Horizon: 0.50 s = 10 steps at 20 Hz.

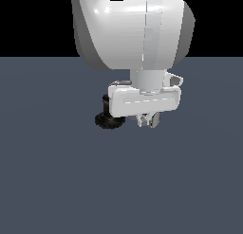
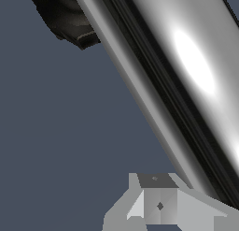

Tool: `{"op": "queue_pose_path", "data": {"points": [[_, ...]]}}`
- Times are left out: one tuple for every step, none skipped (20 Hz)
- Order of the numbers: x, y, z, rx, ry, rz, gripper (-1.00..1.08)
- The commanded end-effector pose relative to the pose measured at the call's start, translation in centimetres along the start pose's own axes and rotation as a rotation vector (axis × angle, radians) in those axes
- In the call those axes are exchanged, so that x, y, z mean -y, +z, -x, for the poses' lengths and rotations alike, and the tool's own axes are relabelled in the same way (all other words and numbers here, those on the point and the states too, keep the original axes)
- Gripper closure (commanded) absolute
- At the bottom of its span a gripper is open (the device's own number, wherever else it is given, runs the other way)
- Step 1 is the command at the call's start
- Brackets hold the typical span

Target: Turn on the faucet by rotating a designated handle.

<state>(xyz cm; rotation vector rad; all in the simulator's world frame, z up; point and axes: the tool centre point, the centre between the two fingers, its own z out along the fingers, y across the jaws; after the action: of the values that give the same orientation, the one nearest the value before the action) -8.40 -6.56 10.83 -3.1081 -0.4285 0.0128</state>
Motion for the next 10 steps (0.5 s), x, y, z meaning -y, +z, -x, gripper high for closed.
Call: {"op": "queue_pose_path", "data": {"points": [[-1.7, -0.1, -0.4, -0.008, 0.006, 0.005, 1.08], [-2.2, -0.1, -0.4, -0.008, 0.006, 0.005, 1.08], [-2.6, 0.0, -0.5, -0.008, 0.006, 0.005, 1.08], [-3.1, 0.0, -0.5, -0.008, 0.006, 0.005, 1.08], [-3.1, 0.0, -0.5, -0.008, 0.006, 0.005, 1.08], [-1.6, 0.0, -0.7, -0.004, -0.013, 0.000, 1.08], [-1.9, 0.0, -0.9, -0.004, -0.013, 0.000, 1.08], [-2.1, 0.0, -1.2, -0.004, -0.013, 0.000, 1.08], [-2.4, 0.0, -1.5, -0.004, -0.012, 0.000, 1.08], [-2.6, 0.0, -1.7, -0.004, -0.012, 0.001, 1.08]]}}
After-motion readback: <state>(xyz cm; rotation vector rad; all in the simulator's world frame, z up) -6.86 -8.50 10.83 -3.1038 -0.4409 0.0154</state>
